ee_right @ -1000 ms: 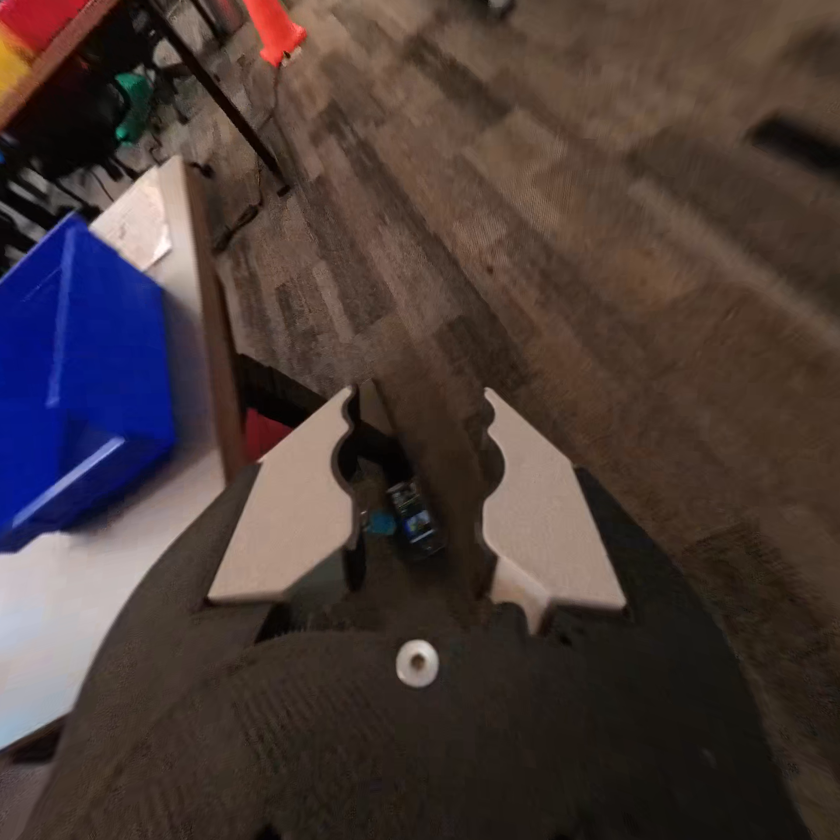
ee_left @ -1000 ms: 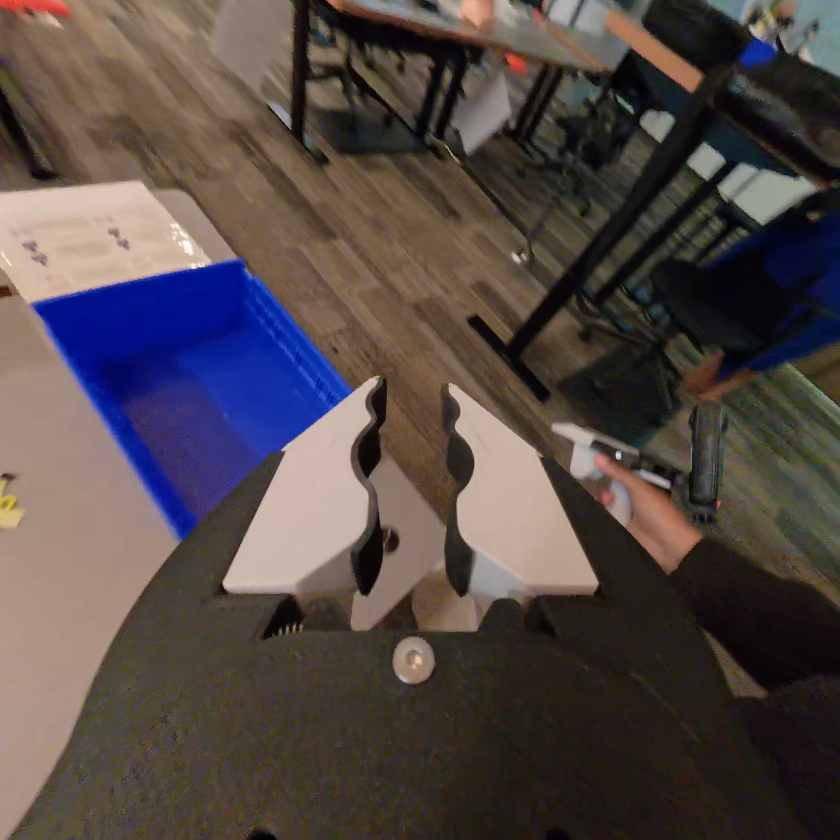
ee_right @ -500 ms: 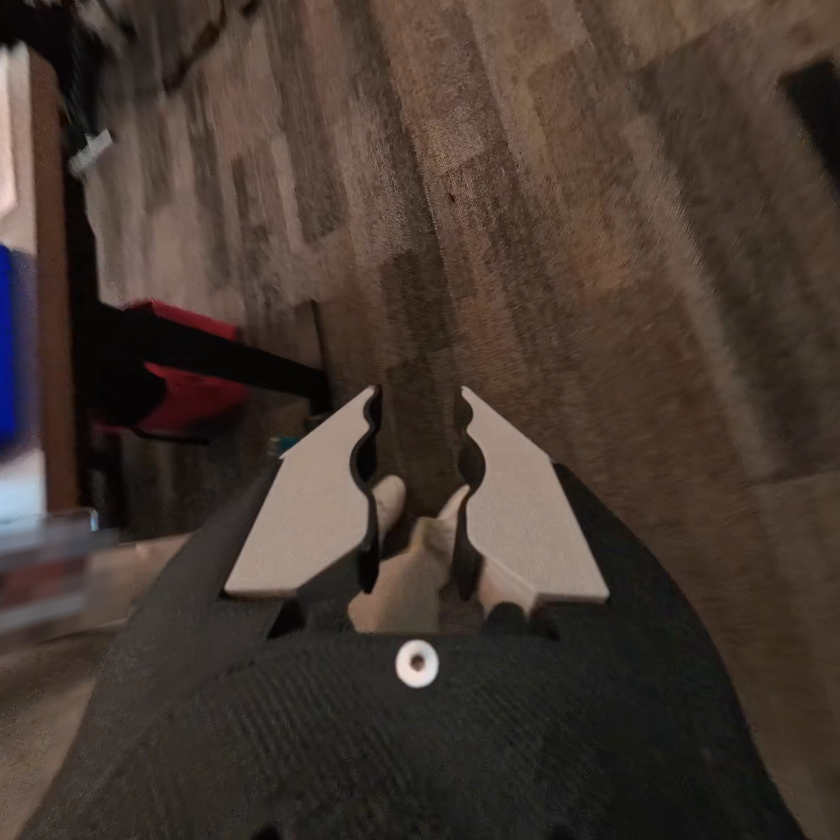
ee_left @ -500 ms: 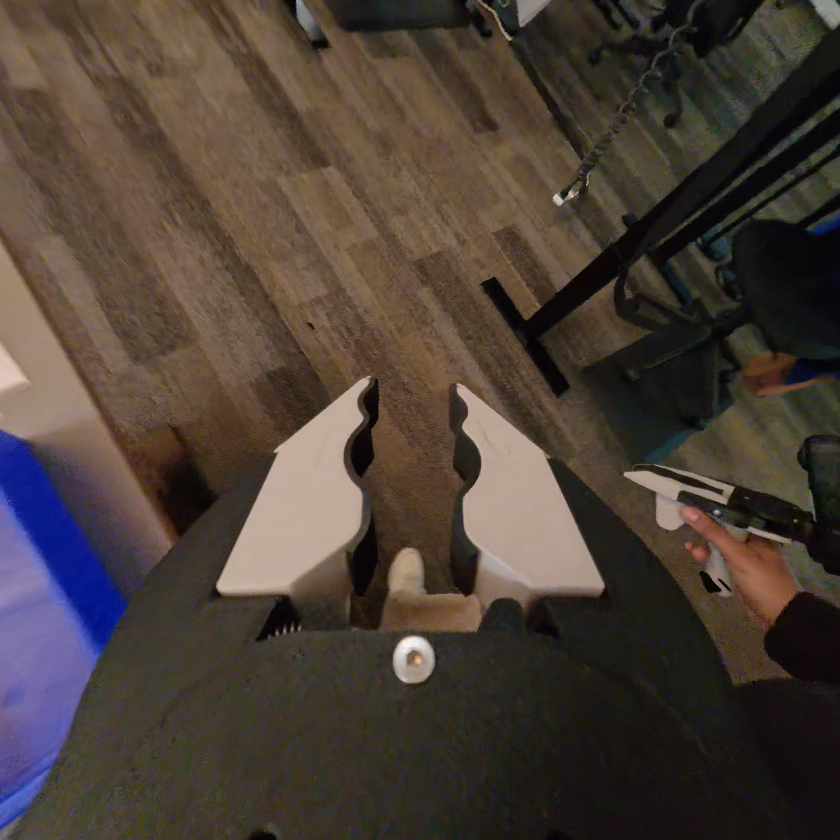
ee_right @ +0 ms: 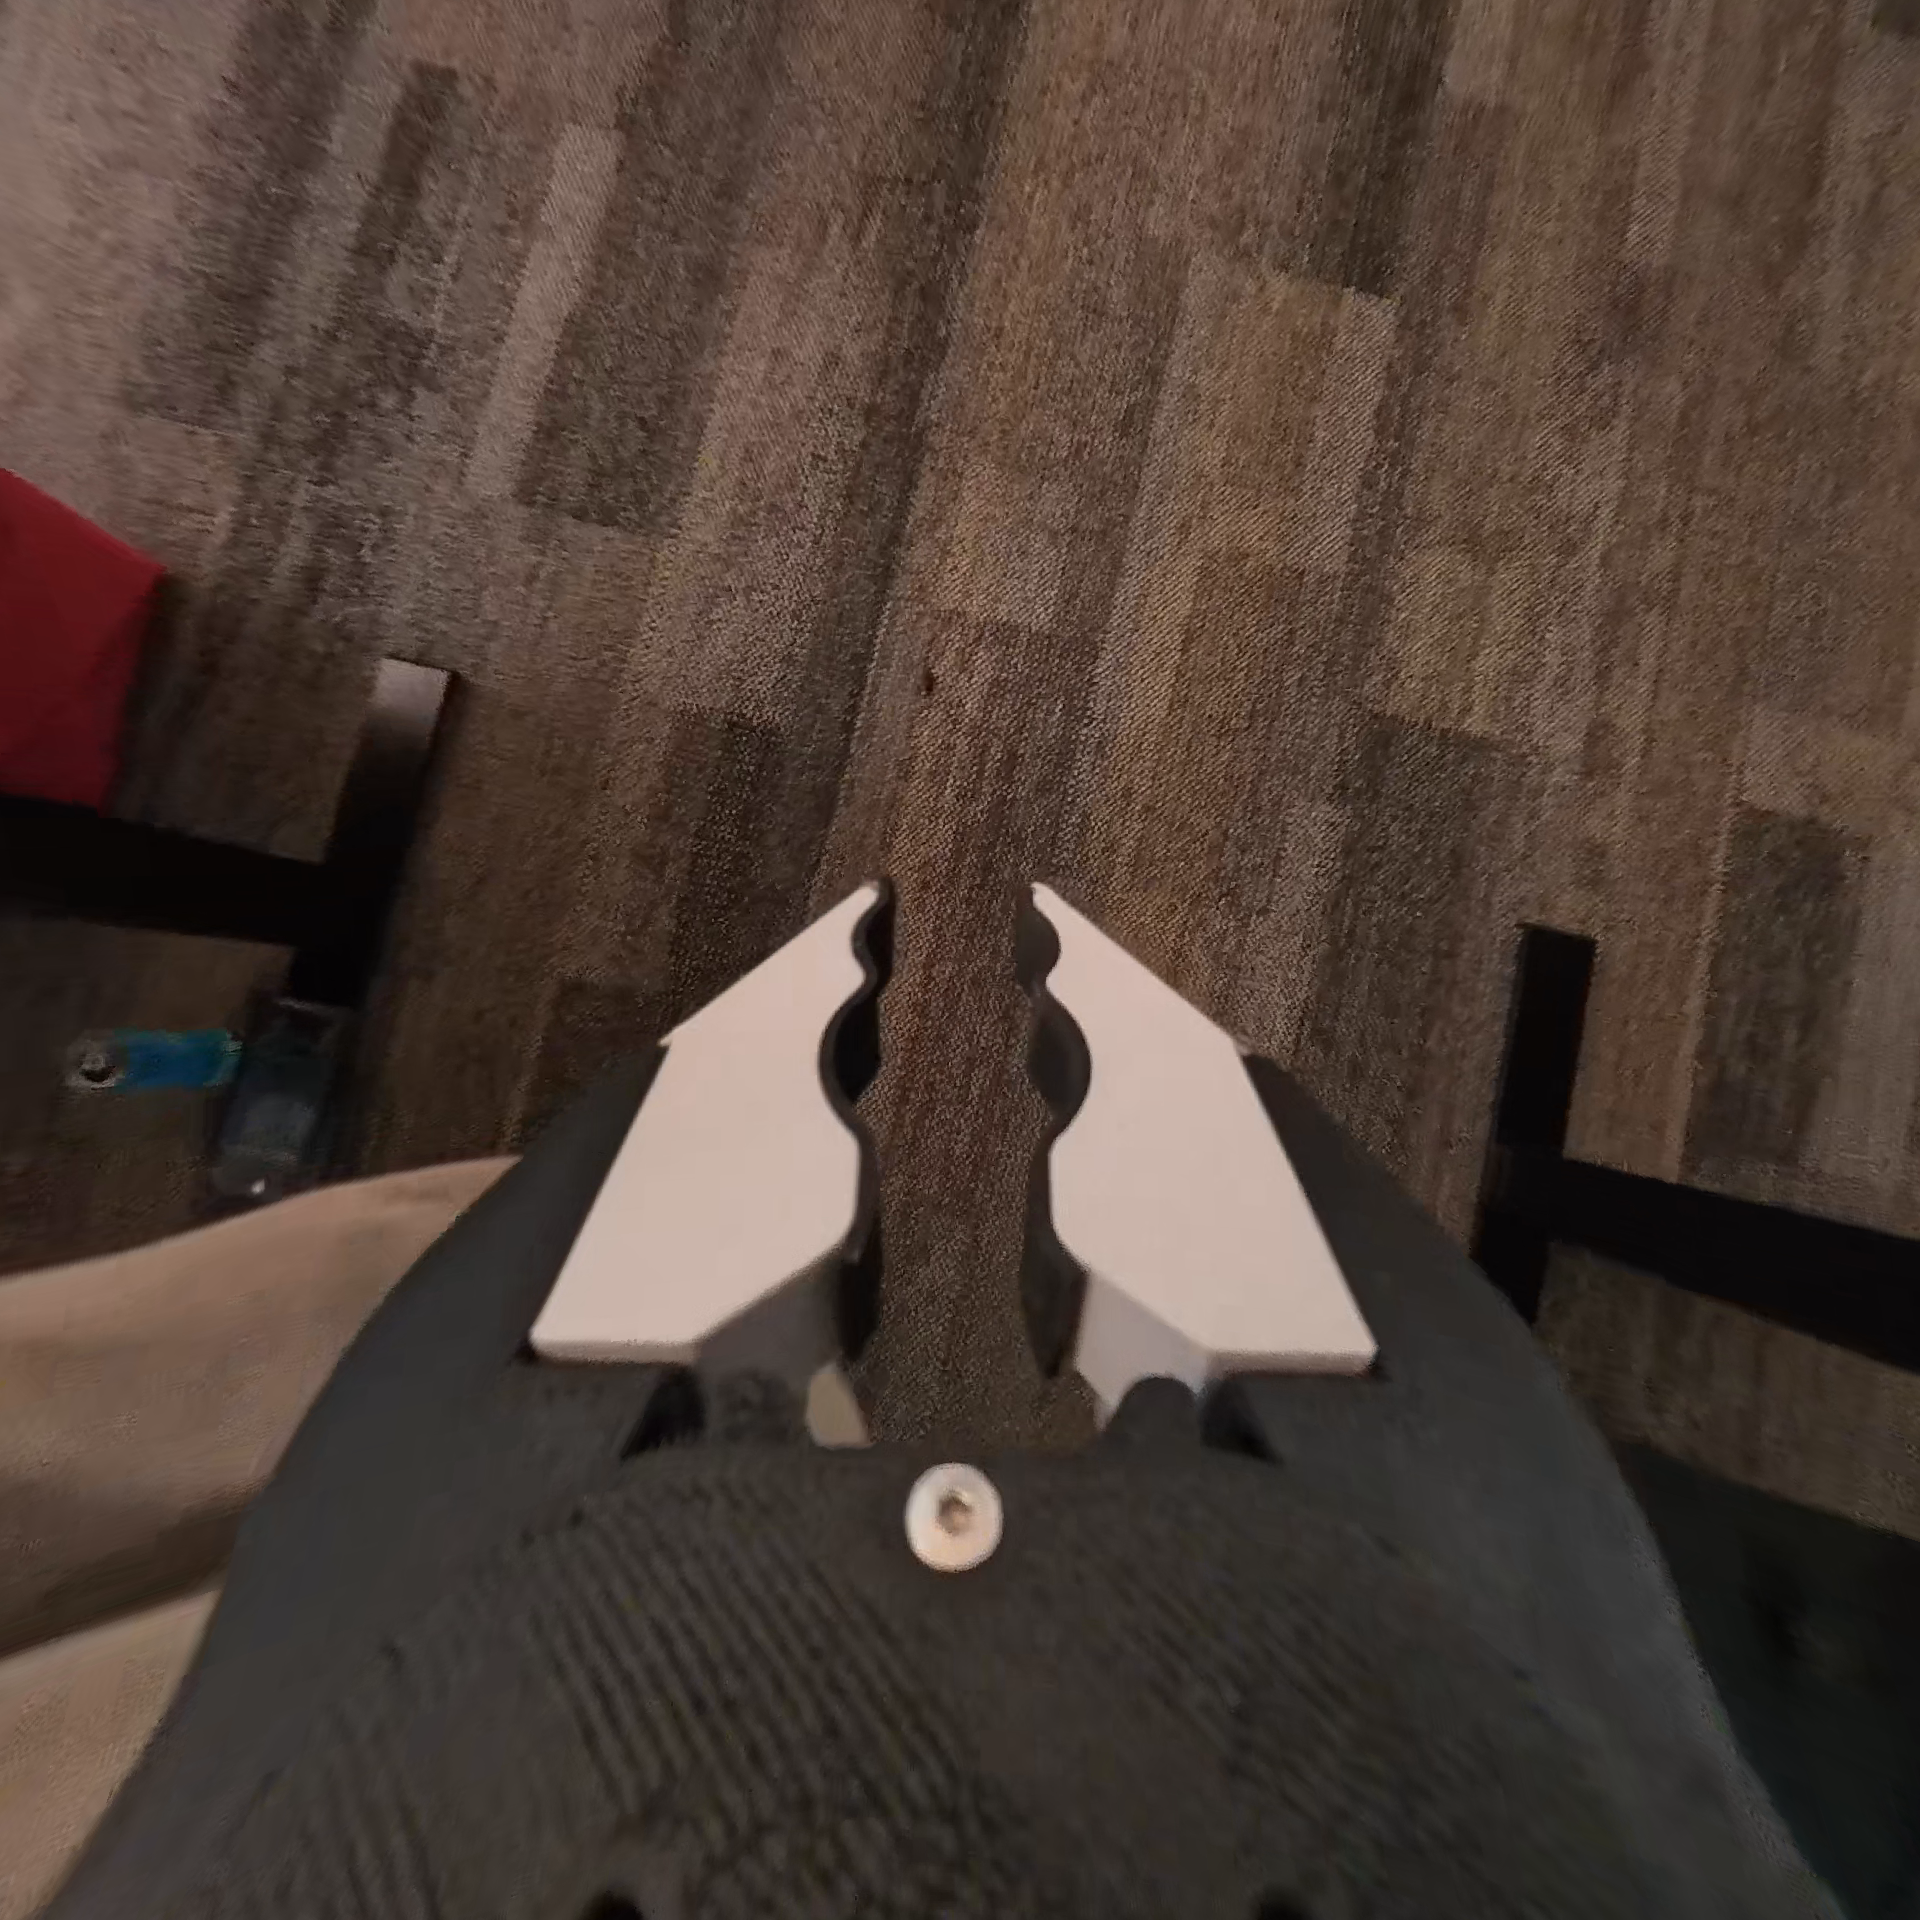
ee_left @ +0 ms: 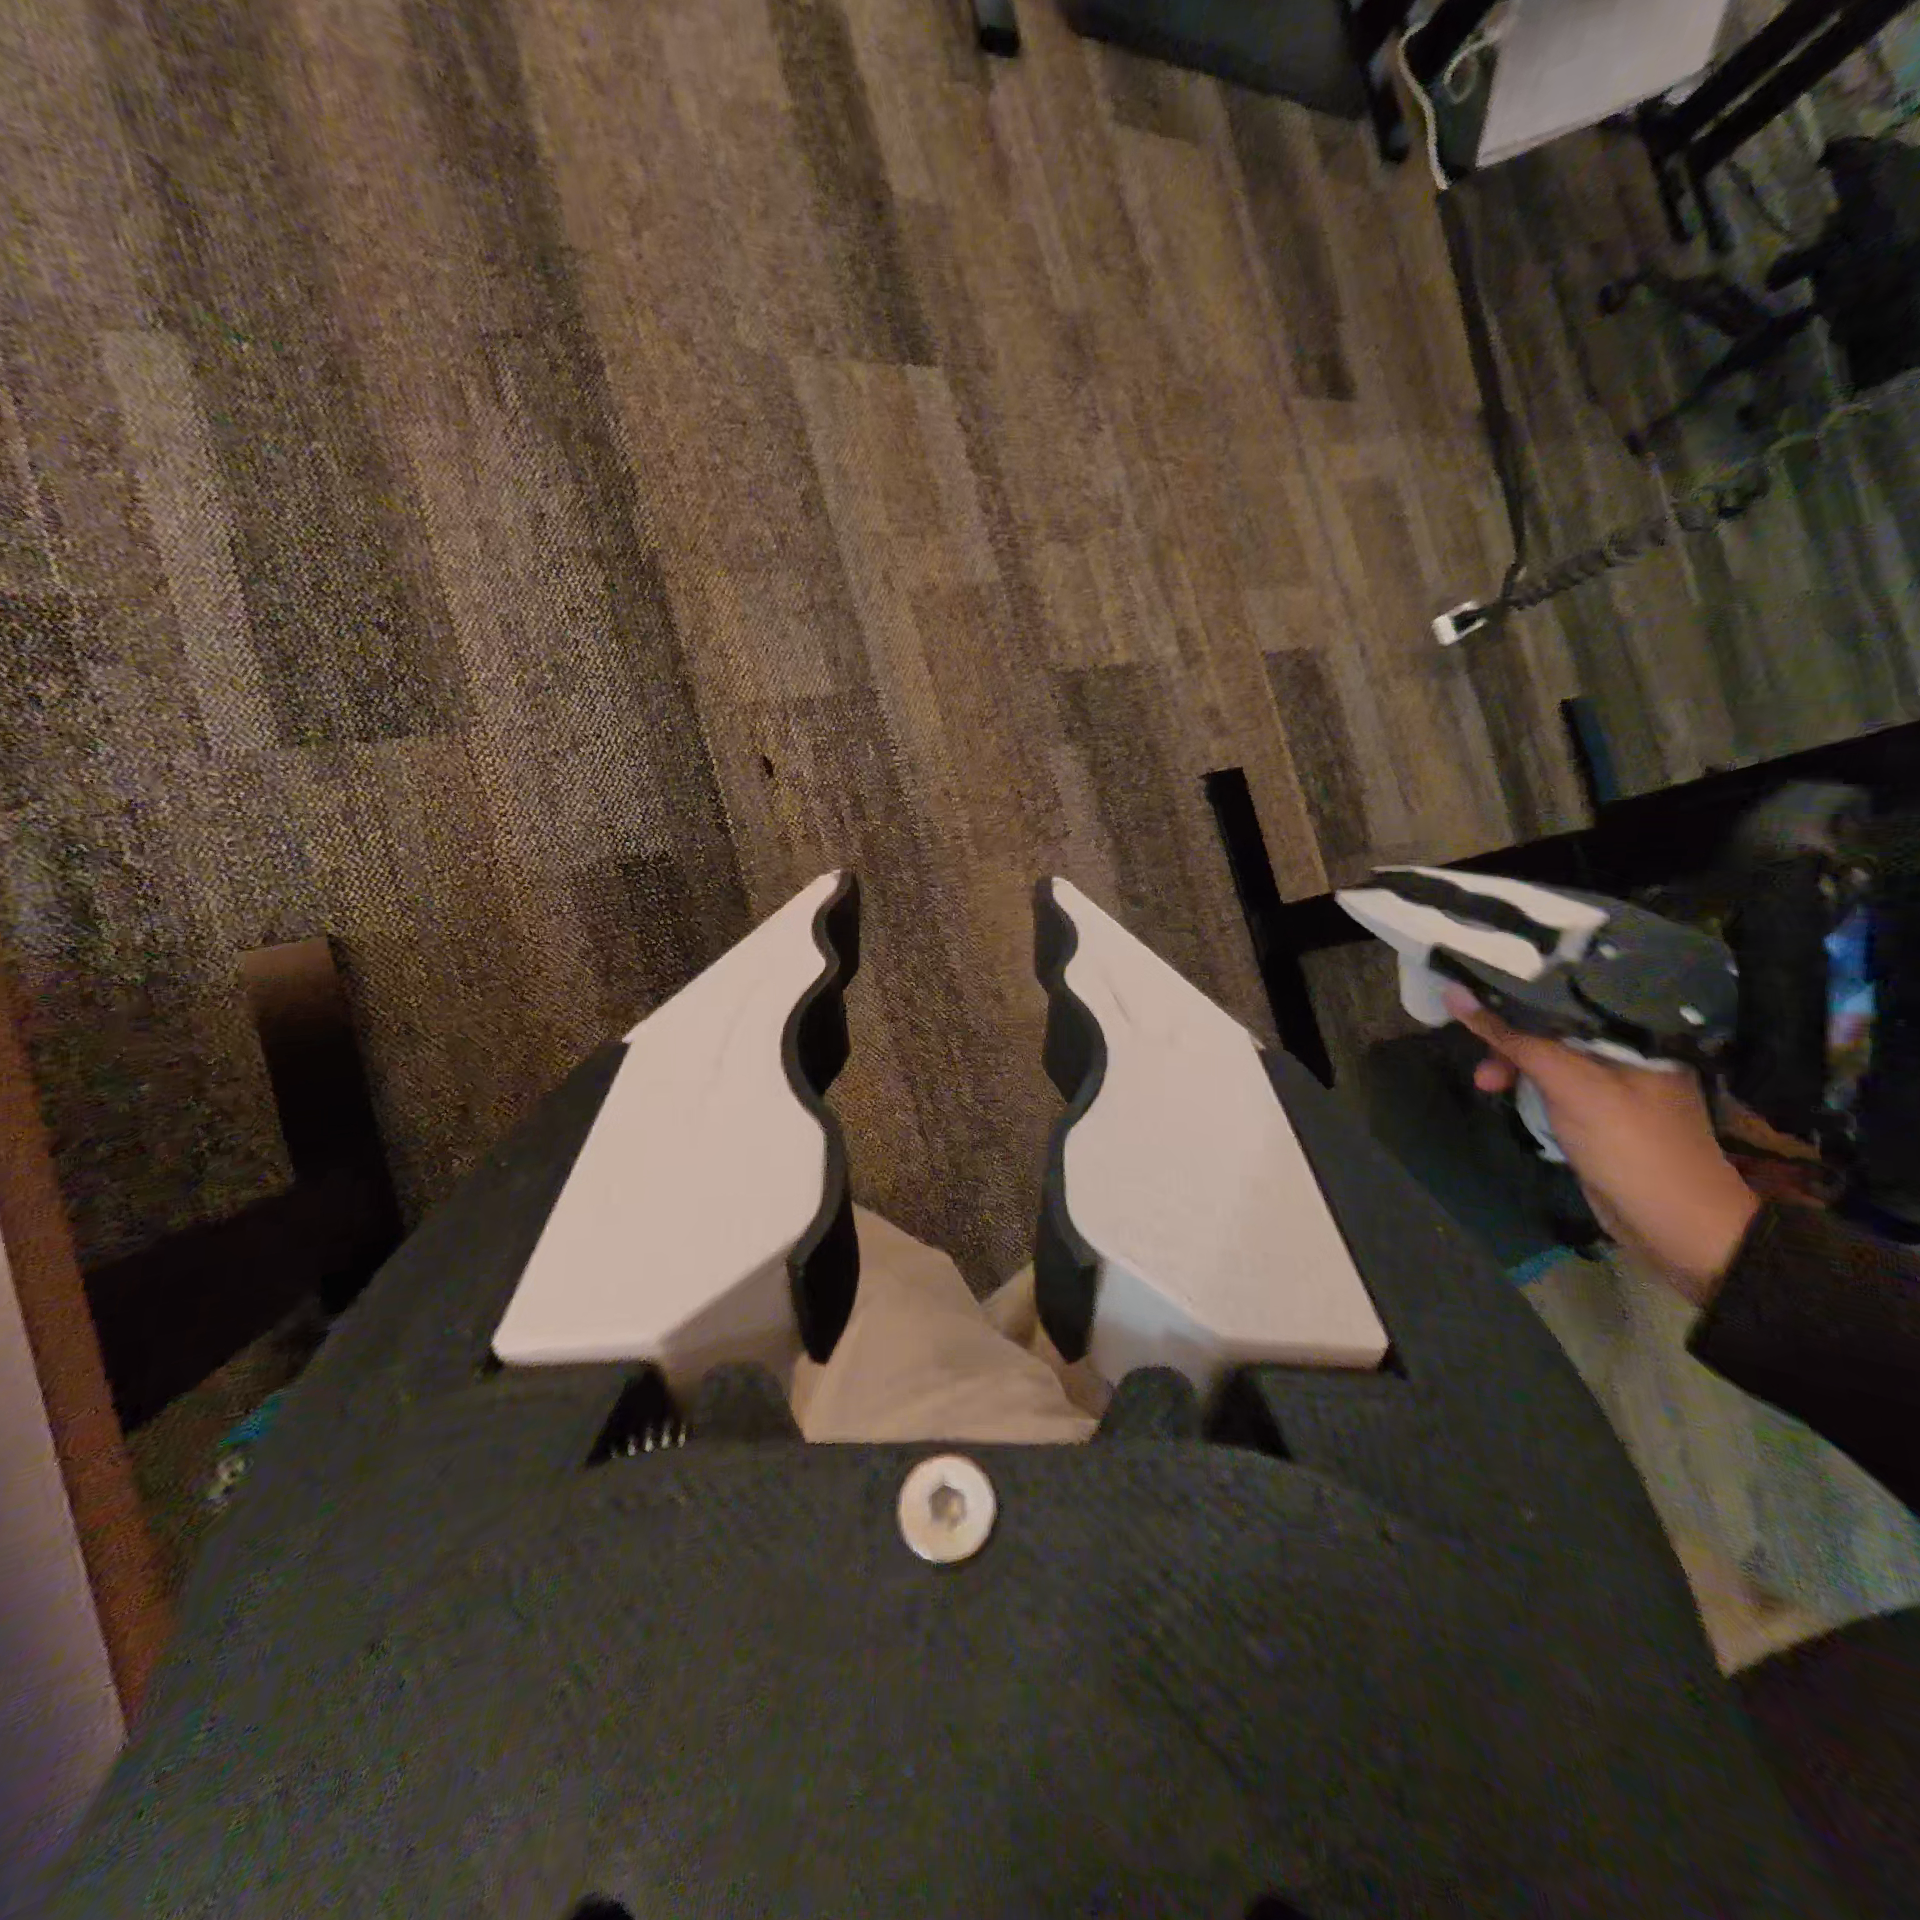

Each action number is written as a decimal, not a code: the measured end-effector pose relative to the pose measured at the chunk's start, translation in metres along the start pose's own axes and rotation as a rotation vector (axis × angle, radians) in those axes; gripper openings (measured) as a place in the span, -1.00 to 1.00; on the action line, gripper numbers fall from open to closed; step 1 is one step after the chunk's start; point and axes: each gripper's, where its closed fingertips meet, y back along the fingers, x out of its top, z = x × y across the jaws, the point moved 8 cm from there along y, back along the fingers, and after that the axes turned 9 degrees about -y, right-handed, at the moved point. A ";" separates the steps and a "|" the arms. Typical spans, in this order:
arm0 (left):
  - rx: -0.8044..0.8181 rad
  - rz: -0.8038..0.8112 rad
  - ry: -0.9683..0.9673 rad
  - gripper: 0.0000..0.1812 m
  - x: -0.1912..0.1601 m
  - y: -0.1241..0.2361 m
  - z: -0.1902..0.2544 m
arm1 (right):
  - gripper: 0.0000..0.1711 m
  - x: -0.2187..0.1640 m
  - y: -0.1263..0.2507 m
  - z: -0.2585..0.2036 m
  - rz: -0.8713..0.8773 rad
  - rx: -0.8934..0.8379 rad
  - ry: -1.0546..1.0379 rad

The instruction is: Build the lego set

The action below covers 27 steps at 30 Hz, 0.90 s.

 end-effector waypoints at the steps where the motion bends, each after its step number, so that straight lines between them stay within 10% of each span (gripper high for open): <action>1: 0.018 -0.014 -0.002 -0.66 0.008 -0.014 -0.003 | -0.74 0.010 -0.031 0.004 -0.036 0.011 -0.004; 5: 0.096 -0.191 0.042 -0.65 -0.011 -0.078 -0.021 | -0.69 0.015 -0.194 0.022 -0.172 0.052 -0.037; 12: 0.265 -0.345 0.465 -0.67 -0.160 -0.186 -0.086 | -0.61 -0.060 -0.609 0.034 -0.195 0.200 -0.180; 15: 0.384 -0.384 0.530 -0.78 -0.205 -0.220 -0.096 | -0.68 -0.097 -0.725 0.013 -0.262 0.207 0.009; 21: 0.396 -0.413 0.648 -0.77 -0.235 -0.247 -0.085 | -0.73 -0.137 -0.803 0.004 -0.377 0.168 0.184; 27: 0.344 -0.386 0.634 -0.78 -0.219 -0.237 -0.078 | -0.92 -0.110 -0.763 -0.001 -0.458 0.242 0.133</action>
